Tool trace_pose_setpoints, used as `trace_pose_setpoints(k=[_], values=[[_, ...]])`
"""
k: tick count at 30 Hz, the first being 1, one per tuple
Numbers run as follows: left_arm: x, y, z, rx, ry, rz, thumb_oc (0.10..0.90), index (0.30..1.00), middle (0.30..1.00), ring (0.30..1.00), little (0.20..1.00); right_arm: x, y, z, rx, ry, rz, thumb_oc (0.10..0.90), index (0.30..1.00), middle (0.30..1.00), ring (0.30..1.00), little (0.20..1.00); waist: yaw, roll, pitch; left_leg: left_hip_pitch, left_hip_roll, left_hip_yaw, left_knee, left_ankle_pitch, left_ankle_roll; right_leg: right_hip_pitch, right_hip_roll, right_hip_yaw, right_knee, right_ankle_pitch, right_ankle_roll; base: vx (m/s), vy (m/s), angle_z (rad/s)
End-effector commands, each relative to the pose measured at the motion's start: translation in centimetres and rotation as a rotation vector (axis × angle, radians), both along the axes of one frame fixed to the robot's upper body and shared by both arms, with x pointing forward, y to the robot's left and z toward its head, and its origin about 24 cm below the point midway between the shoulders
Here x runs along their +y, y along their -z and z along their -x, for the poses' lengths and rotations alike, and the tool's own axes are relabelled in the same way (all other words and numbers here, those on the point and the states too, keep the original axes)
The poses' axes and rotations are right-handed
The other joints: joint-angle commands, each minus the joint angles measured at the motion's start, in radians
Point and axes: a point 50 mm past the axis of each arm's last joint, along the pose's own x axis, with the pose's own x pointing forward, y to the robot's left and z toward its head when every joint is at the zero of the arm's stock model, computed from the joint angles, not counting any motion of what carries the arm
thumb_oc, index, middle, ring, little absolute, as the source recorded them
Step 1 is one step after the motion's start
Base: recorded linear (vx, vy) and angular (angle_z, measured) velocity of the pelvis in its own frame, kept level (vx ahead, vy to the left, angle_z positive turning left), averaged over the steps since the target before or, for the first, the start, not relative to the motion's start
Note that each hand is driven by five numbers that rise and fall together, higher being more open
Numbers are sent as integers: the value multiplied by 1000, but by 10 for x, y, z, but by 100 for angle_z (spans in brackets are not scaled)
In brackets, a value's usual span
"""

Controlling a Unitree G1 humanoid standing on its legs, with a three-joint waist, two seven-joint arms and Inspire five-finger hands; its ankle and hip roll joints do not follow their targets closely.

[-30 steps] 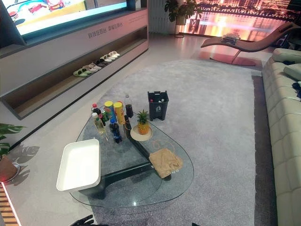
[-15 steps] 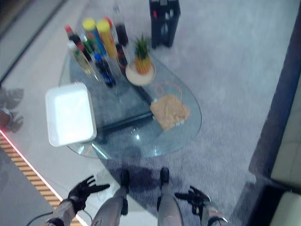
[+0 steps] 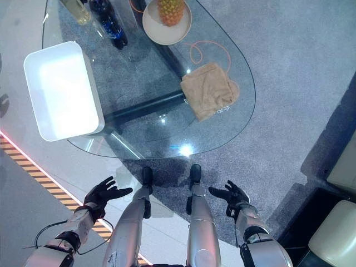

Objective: Wipe the table with a cloth and put it in the basket.

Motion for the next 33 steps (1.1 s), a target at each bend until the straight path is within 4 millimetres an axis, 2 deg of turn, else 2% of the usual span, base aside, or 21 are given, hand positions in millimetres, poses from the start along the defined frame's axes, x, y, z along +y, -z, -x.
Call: trace_pose_setpoints(k=[1,4,10,17,18,21,25,27,33], values=[[24,1,13,19,-63,-29,800,900,900,900,900,-28,-12,6,-78,83,60,800,900,900,900,900,-4,-12,-14,-103,-61,7,155,-54,48,-73,42,-57,142,-50,-29,-6,-62,13],[28,-1,14,17,-60,-38,800,900,900,900,900,-36,-27,-1,-164,109,73,800,900,900,900,900,2,-15,-15,-125,-59,0,194,-76,57,-97,41,-59,181,-65,-37,-3,-57,7],[37,-4,15,-2,-76,-39,800,900,900,900,900,-47,-70,-24,-383,150,142,800,900,900,900,900,3,-22,-15,-148,-52,2,208,-83,64,-126,43,-57,202,-63,-41,0,-31,1],[34,-2,20,-34,-117,-18,800,900,900,900,900,-44,-134,-43,-636,214,333,800,900,900,900,900,-8,-31,-13,-156,-51,14,179,-70,64,-135,44,-62,170,-46,-38,-21,2,-3],[34,-2,20,-34,-117,-18,800,900,900,900,900,-44,-134,-43,-636,214,333,800,900,900,900,900,-8,-31,-13,-156,-51,14,179,-70,64,-135,44,-62,170,-46,-38,0,0,0],[31,0,21,-47,-125,-7,800,900,900,900,900,-43,-166,-46,-761,275,456,800,900,900,900,900,-19,-30,-13,-165,-50,21,172,-71,64,-144,41,-60,150,-37,-35,-36,30,1],[27,2,22,-57,-131,4,800,900,900,900,900,-35,-195,-48,-878,281,617,800,900,900,900,900,-27,-27,-13,-173,-51,26,161,-69,65,-156,43,-58,137,-32,-33,-21,41,0],[26,3,24,-63,-141,14,800,900,900,900,900,-20,-224,-50,-984,268,789,800,900,900,900,900,-33,-25,-13,-175,-52,33,147,-66,64,-159,43,-58,120,-28,-28,-20,64,0],[28,2,24,-79,-148,26,800,900,900,900,900,0,-270,-50,-1135,217,1099,800,900,900,900,900,-35,-24,-13,-186,-56,37,133,-62,62,-165,44,-64,102,-32,-26,-13,34,-3]])
